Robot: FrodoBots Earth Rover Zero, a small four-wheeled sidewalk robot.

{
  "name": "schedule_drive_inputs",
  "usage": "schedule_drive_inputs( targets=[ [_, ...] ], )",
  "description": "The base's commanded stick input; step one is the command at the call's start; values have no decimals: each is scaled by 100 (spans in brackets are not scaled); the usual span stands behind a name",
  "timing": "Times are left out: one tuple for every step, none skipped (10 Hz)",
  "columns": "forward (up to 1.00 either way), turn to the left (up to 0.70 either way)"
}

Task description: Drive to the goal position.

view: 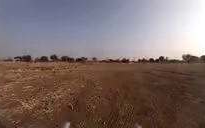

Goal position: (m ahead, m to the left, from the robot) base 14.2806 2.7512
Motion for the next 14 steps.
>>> schedule_drive_inputs(
  targets=[
    [50,-29],
    [50,-38],
    [50,0],
    [50,0],
    [50,0],
    [50,0],
    [50,0],
    [50,0],
    [50,0],
    [50,0],
    [50,0],
    [50,0],
    [50,0],
    [50,0]
  ],
)
